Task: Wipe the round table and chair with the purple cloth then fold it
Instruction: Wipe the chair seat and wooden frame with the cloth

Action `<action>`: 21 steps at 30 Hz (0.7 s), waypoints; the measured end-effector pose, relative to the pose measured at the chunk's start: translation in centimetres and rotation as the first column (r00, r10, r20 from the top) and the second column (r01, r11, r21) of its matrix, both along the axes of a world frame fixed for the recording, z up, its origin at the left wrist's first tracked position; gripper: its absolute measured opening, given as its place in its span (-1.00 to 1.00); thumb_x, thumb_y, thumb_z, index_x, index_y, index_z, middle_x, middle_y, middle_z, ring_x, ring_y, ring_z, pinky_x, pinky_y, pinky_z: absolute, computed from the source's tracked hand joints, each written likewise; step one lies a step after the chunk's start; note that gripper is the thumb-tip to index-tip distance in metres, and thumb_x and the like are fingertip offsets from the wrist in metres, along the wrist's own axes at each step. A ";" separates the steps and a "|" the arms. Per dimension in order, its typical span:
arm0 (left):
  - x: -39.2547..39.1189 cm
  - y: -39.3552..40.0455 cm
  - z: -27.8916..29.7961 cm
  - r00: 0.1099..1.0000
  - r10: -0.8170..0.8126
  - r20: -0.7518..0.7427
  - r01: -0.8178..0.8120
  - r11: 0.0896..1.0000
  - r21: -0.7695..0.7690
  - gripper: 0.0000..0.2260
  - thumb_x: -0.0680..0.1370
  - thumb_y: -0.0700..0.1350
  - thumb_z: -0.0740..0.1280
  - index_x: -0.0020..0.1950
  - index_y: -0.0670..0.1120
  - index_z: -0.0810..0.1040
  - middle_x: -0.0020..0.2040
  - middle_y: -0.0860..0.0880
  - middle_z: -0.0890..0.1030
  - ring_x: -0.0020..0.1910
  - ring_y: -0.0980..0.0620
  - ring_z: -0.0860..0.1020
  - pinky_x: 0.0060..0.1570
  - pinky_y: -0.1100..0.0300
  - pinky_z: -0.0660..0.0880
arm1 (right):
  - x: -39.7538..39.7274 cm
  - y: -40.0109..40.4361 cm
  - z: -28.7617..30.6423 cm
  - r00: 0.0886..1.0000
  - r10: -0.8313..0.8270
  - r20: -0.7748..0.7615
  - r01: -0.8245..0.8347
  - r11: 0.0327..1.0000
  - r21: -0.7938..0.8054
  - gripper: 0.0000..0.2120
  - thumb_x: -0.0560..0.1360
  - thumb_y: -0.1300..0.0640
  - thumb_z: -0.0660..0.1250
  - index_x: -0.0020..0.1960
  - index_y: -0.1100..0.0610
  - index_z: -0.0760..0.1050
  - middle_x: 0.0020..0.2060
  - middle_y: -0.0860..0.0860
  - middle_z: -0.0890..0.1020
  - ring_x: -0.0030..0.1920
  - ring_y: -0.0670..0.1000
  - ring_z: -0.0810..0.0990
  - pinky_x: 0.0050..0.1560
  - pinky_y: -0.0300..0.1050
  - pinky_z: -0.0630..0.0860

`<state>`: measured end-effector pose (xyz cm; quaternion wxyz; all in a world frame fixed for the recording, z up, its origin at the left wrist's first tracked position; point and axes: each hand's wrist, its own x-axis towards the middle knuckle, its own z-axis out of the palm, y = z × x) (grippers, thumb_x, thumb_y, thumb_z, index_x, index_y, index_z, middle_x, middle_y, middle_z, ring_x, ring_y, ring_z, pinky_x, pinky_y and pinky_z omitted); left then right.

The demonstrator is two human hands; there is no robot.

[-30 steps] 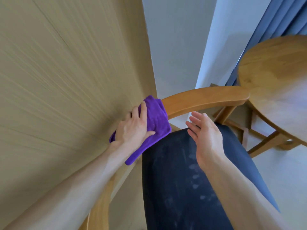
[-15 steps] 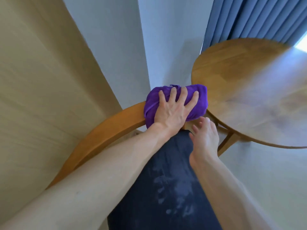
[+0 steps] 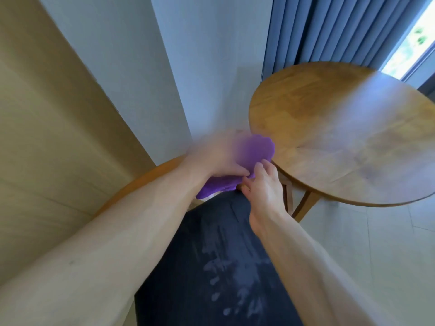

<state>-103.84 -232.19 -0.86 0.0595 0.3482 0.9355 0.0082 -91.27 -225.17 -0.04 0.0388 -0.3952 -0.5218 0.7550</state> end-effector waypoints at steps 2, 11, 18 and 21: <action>0.0 -1.1 0.0 1.000 0.024 0.007 -0.024 1.000 0.005 -0.16 0.32 0.44 0.37 0.50 0.17 0.19 0.24 -0.04 0.49 0.16 -0.16 0.54 0.06 -0.08 0.51 | 0.0 -0.5 0.4 0.999 0.053 0.003 -0.053 0.999 -0.002 -0.55 0.63 0.02 0.13 0.52 -0.10 0.23 0.32 -0.03 0.51 0.29 0.05 0.53 0.38 0.06 0.43; 4.0 -11.9 -1.1 0.968 0.220 -0.119 -0.223 0.975 -0.013 -0.16 0.41 0.58 -0.01 0.60 0.24 -0.09 0.46 0.01 0.32 0.31 -0.14 0.43 0.09 -0.19 0.50 | 1.3 -1.6 1.4 0.977 0.210 0.044 -0.212 0.976 0.056 -0.67 0.65 0.13 0.18 0.41 0.00 0.37 0.29 -0.03 0.52 0.28 -0.01 0.51 0.26 -0.06 0.49; 7.3 -19.8 -0.8 0.911 0.412 -0.010 -0.410 0.909 0.079 -0.35 0.52 0.45 -0.24 0.59 0.30 -0.01 0.33 0.02 0.42 0.21 -0.14 0.50 0.01 -0.16 0.56 | 1.6 -1.3 1.5 0.981 0.179 0.075 -0.181 0.983 0.025 -0.65 0.65 0.15 0.17 0.42 0.00 0.37 0.30 -0.03 0.51 0.29 0.01 0.50 0.33 0.01 0.47; 6.4 -16.8 -1.0 0.881 0.458 -0.122 -0.454 0.889 0.057 -0.39 0.58 0.37 -0.21 0.56 0.17 0.13 0.25 -0.08 0.50 0.13 -0.21 0.53 0.01 -0.20 0.55 | 1.4 -0.6 1.1 0.986 0.149 0.077 -0.152 0.988 0.024 -0.66 0.65 0.16 0.16 0.41 0.02 0.38 0.26 -0.05 0.52 0.26 0.01 0.52 0.33 0.01 0.48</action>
